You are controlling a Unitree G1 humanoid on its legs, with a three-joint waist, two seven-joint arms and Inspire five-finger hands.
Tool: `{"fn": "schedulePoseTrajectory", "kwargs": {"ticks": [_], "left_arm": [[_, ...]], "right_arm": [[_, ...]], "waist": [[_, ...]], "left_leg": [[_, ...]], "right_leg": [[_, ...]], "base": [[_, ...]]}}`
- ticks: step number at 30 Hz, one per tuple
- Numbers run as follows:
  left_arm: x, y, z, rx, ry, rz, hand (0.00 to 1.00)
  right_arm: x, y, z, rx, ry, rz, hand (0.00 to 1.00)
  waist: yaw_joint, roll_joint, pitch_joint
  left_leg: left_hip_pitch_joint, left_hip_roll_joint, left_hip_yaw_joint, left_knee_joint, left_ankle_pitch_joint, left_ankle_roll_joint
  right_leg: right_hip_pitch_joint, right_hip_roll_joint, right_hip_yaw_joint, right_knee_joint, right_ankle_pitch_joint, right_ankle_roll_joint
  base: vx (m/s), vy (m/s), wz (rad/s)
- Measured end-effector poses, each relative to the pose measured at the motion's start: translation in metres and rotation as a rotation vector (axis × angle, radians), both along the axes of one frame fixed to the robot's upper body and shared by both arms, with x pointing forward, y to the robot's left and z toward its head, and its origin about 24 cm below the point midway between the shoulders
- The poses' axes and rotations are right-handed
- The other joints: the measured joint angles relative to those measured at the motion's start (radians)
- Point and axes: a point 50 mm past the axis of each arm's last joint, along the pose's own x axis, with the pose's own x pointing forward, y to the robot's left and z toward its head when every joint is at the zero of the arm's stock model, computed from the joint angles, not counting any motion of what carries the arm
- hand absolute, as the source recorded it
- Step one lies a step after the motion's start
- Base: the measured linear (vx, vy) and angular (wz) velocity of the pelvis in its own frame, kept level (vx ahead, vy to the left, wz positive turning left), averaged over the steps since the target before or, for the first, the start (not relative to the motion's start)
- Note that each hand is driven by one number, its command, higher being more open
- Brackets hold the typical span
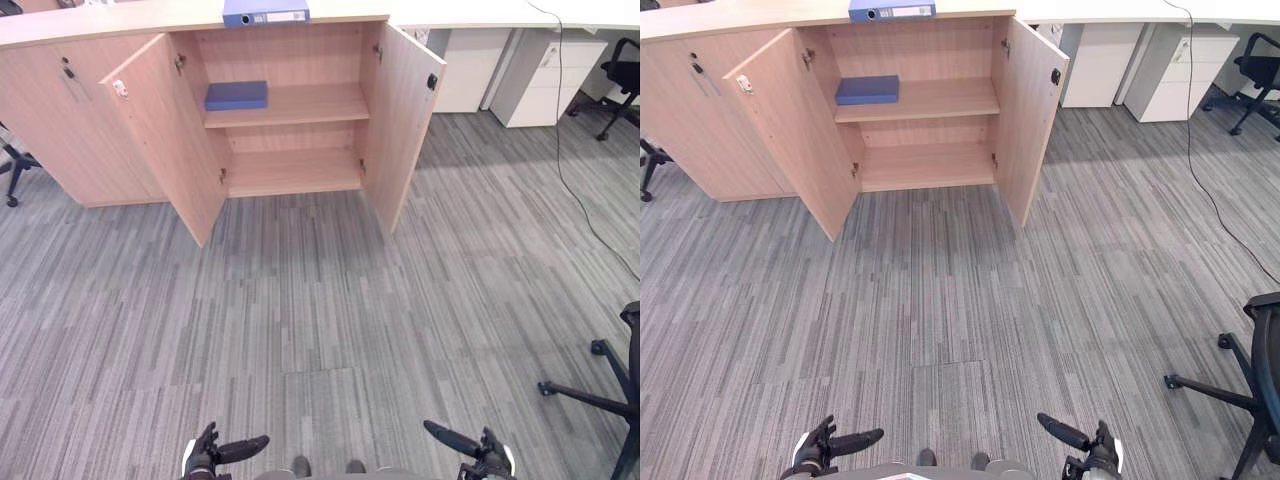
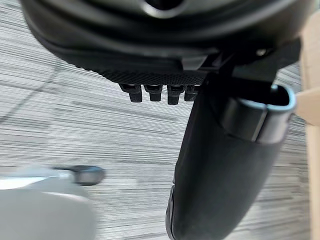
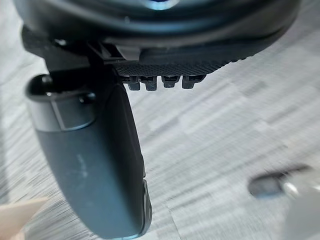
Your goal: Walk over to the cabinet, pick up the folder, carry it to the office cabinet, place the folder inside the office cabinet, then close the office cabinet door
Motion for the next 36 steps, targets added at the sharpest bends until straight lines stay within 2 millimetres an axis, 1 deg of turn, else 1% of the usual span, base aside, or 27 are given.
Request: {"fn": "schedulePoseTrajectory", "kwargs": {"ticks": [1, 3, 7, 8, 11, 12, 14, 16, 17, 18, 19, 20, 21, 23, 24, 25, 26, 27, 28, 29, 30, 31, 32, 33, 34, 35, 36], "left_arm": [[0.005, 0.000, 0.003, 0.003, -0.029, -0.006, 1.00], [0.011, 0.001, 0.007, 0.010, -0.061, -0.012, 1.00], [0.020, 0.004, 0.014, 0.025, -0.112, -0.025, 1.00], [0.021, 0.004, 0.014, 0.025, -0.114, -0.026, 1.00], [0.020, 0.004, 0.015, 0.024, -0.115, -0.021, 1.00], [0.021, 0.004, 0.016, 0.026, -0.126, -0.020, 1.00], [0.024, 0.002, 0.019, 0.025, -0.153, -0.018, 1.00], [0.028, 0.000, 0.023, 0.011, -0.188, -0.001, 1.00], [0.030, 0.000, 0.026, 0.006, -0.207, 0.010, 1.00], [0.031, 0.001, 0.028, 0.002, -0.221, 0.021, 1.00], [0.032, 0.001, 0.028, 0.000, -0.225, 0.025, 1.00], [0.033, 0.001, 0.029, 0.001, -0.232, 0.026, 1.00], [0.036, 0.003, 0.033, 0.006, -0.252, 0.027, 1.00], [0.040, 0.002, 0.034, 0.009, -0.262, 0.038, 1.00], [0.043, 0.003, 0.035, 0.014, -0.270, 0.040, 1.00], [0.049, 0.003, 0.038, 0.021, -0.286, 0.043, 1.00], [0.054, 0.002, 0.040, 0.022, -0.298, 0.043, 1.00], [0.063, 0.001, 0.043, 0.014, -0.322, 0.044, 1.00], [0.067, 0.001, 0.044, 0.014, -0.331, 0.043, 1.00], [0.070, 0.000, 0.045, 0.013, -0.340, 0.040, 1.00], [0.072, 0.000, 0.046, 0.012, -0.343, 0.037, 1.00], [0.070, -0.002, 0.043, 0.004, -0.331, 0.036, 1.00], [0.072, -0.005, 0.042, -0.004, -0.328, 0.035, 1.00], [0.076, -0.007, 0.042, -0.013, -0.329, 0.026, 1.00], [0.075, -0.009, 0.041, -0.018, -0.326, 0.025, 1.00], [0.071, -0.013, 0.037, -0.035, -0.312, 0.030, 1.00], [0.063, -0.013, 0.034, -0.040, -0.301, 0.043, 1.00]], "right_arm": [[0.008, -0.002, 0.004, -0.025, -0.016, 0.032, 1.00], [0.017, -0.002, 0.008, -0.045, -0.039, 0.067, 1.00], [0.036, -0.004, 0.017, -0.091, -0.080, 0.158, 1.00], [0.038, -0.005, 0.019, -0.096, -0.084, 0.164, 1.00], [0.046, -0.010, 0.026, -0.128, -0.107, 0.200, 1.00], [0.048, -0.012, 0.027, -0.136, -0.112, 0.205, 1.00], [0.051, -0.014, 0.029, -0.143, -0.120, 0.207, 1.00], [0.053, -0.015, 0.031, -0.149, -0.123, 0.208, 1.00], [0.055, -0.014, 0.031, -0.148, -0.126, 0.210, 1.00], [0.055, -0.012, 0.030, -0.145, -0.123, 0.220, 1.00], [0.055, -0.011, 0.030, -0.143, -0.121, 0.225, 1.00], [0.055, -0.009, 0.029, -0.137, -0.123, 0.228, 1.00], [0.055, -0.005, 0.028, -0.132, -0.122, 0.239, 1.00], [0.051, -0.003, 0.026, -0.127, -0.114, 0.237, 1.00], [0.051, -0.003, 0.026, -0.126, -0.113, 0.239, 1.00], [0.053, -0.002, 0.028, -0.131, -0.121, 0.253, 1.00], [0.055, -0.002, 0.029, -0.134, -0.128, 0.256, 1.00], [0.057, -0.002, 0.031, -0.137, -0.138, 0.257, 1.00], [0.057, -0.002, 0.032, -0.137, -0.143, 0.258, 1.00], [0.056, -0.002, 0.032, -0.140, -0.145, 0.261, 1.00], [0.055, -0.002, 0.033, -0.145, -0.148, 0.261, 1.00], [0.052, -0.005, 0.034, -0.156, -0.147, 0.258, 1.00], [0.063, -0.005, 0.038, -0.162, -0.173, 0.261, 1.00], [0.070, -0.003, 0.042, -0.164, -0.198, 0.259, 1.00], [0.071, -0.002, 0.042, -0.164, -0.203, 0.259, 1.00], [0.070, -0.001, 0.042, -0.162, -0.200, 0.265, 1.00], [0.073, 0.005, 0.040, -0.148, -0.198, 0.284, 1.00]], "waist": [[-0.003, 0.002, 0.003], [-0.005, 0.003, 0.008], [-0.005, 0.004, 0.041], [-0.005, 0.006, 0.046], [-0.001, 0.017, 0.061], [0.002, 0.023, 0.065], [0.005, 0.029, 0.070], [0.007, 0.040, 0.076], [0.007, 0.044, 0.080], [0.009, 0.045, 0.082], [0.011, 0.046, 0.083], [0.007, 0.052, 0.089], [0.002, 0.047, 0.100], [-0.001, 0.050, 0.113], [-0.010, 0.055, 0.123], [-0.026, 0.067, 0.144], [-0.033, 0.075, 0.157], [-0.046, 0.094, 0.178], [-0.049, 0.094, 0.184], [-0.050, 0.086, 0.188], [-0.052, 0.076, 0.191], [-0.056, 0.077, 0.192], [-0.056, 0.097, 0.197], [-0.068, 0.084, 0.202], [-0.068, 0.080, 0.203], [-0.070, 0.080, 0.208], [-0.056, 0.079, 0.211]], "left_leg": [[0.012, -0.001, 0.005, -0.012, -0.001, -0.001], [0.023, -0.003, 0.013, -0.019, -0.003, -0.005], [0.018, -0.005, 0.027, 0.010, -0.031, -0.033], [0.012, -0.005, 0.032, 0.023, -0.038, -0.033], [-0.025, -0.001, 0.049, 0.095, -0.088, -0.028], [-0.052, 0.003, 0.058, 0.137, -0.115, -0.021], [-0.085, 0.007, 0.066, 0.178, -0.143, -0.013], [-0.115, 0.010, 0.072, 0.221, -0.174, 0.000], [-0.130, 0.011, 0.078, 0.249, -0.199, 0.009], [-0.129, 0.009, 0.090, 0.267, -0.217, 0.014], [-0.124, 0.008, 0.095, 0.271, -0.224, 0.014], [-0.099, 0.005, 0.090, 0.268, -0.243, 0.031], [-0.069, -0.004, 0.079, 0.266, -0.258, 0.057], [-0.024, -0.009, 0.068, 0.255, -0.275, 0.061], [0.013, -0.007, 0.050, 0.230, -0.277, 0.061], [0.045, 0.010, 0.022, 0.202, -0.277, 0.060], [0.063, 0.024, 0.009, 0.184, -0.277, 0.060], [0.099, 0.063, -0.022, 0.145, -0.276, 0.057], [0.114, 0.074, -0.032, 0.133, -0.276, 0.050], [0.135, 0.084, -0.044, 0.122, -0.279, 0.009], [0.161, 0.091, -0.052, 0.121, -0.294, -0.017], [0.195, 0.114, -0.060, 0.128, -0.315, -0.056], [0.179, 0.143, -0.055, 0.163, -0.298, -0.098], [0.148, 0.138, -0.040, 0.257, -0.242, -0.170], [0.127, 0.140, -0.029, 0.338, -0.208, -0.173], [0.054, 0.170, 0.016, 0.582, -0.095, -0.179], [-0.054, 0.237, 0.055, 0.867, -0.047, -0.168]], "right_leg": [[0.008, -0.001, 0.001, -0.006, 0.000, 0.001], [0.016, -0.003, 0.007, -0.015, 0.000, 0.002], [0.022, -0.009, 0.020, -0.017, -0.002, 0.007], [0.022, -0.011, 0.021, -0.017, -0.003, 0.008], [0.016, -0.012, 0.031, -0.017, -0.010, 0.020], [0.005, -0.012, 0.038, -0.015, -0.014, 0.025], [-0.012, -0.012, 0.040, -0.009, -0.020, 0.033], [-0.044, -0.012, 0.045, 0.032, -0.046, 0.045], [-0.085, -0.015, 0.048, 0.111, -0.088, 0.057], [-0.133, -0.023, 0.046, 0.225, -0.135, 0.081], [-0.159, -0.027, 0.040, 0.295, -0.155, 0.101], [-0.228, -0.038, 0.006, 0.463, -0.167, 0.114], [-0.302, -0.064, -0.049, 0.628, -0.193, 0.105], [-0.344, -0.085, -0.088, 0.675, -0.229, 0.077], [-0.383, -0.088, -0.113, 0.657, -0.240, 0.059], [-0.423, -0.083, -0.136, 0.612, -0.239, 0.055], [-0.442, -0.077, -0.154, 0.577, -0.233, 0.049], [-0.495, -0.066, -0.187, 0.445, -0.174, 0.048], [-0.512, -0.066, -0.196, 0.381, -0.129, 0.051], [-0.524, -0.072, -0.204, 0.273, -0.042, 0.044], [-0.527, -0.082, -0.208, 0.203, 0.070, 0.036], [-0.515, -0.083, -0.222, 0.221, 0.217, -0.036], [-0.532, -0.074, -0.237, 0.294, 0.167, -0.053], [-0.534, -0.093, -0.247, 0.371, 0.089, -0.051], [-0.510, -0.100, -0.254, 0.391, 0.054, -0.052], [-0.421, -0.087, -0.258, 0.368, 0.002, -0.053], [-0.308, -0.044, -0.250, 0.280, -0.005, -0.059]], "base": [[0.05, 0.015, -0.05], [0.07, 0.023, -0.09], [0.04, 0.009, -0.09], [0.03, -0.002, -0.10], [0.03, 0.006, -0.12], [0.04, 0.021, -0.14], [0.04, 0.037, -0.12], [0.06, 0.060, -0.11], [0.08, 0.072, -0.20], [0.08, 0.073, -0.23], [0.15, 0.098, -0.20], [0.20, 0.097, -0.05], [0.18, 0.081, 0.04], [0.22, 0.030, 0.21], [0.41, 0.008, 0.49], [0.40, -0.025, 0.56], [0.52, -0.108, 0.79], [0.45, -0.122, 0.66], [0.58, -0.174, 0.72], [0.44, -0.138, 0.54], [0.60, -0.208, 0.61], [0.63, -0.230, 0.37], [0.73, -0.297, 0.38], [0.58, -0.264, 0.25], [0.59, -0.310, 0.42], [0.60, -0.299, 0.09], [0.61, -0.274, -0.12]]}}
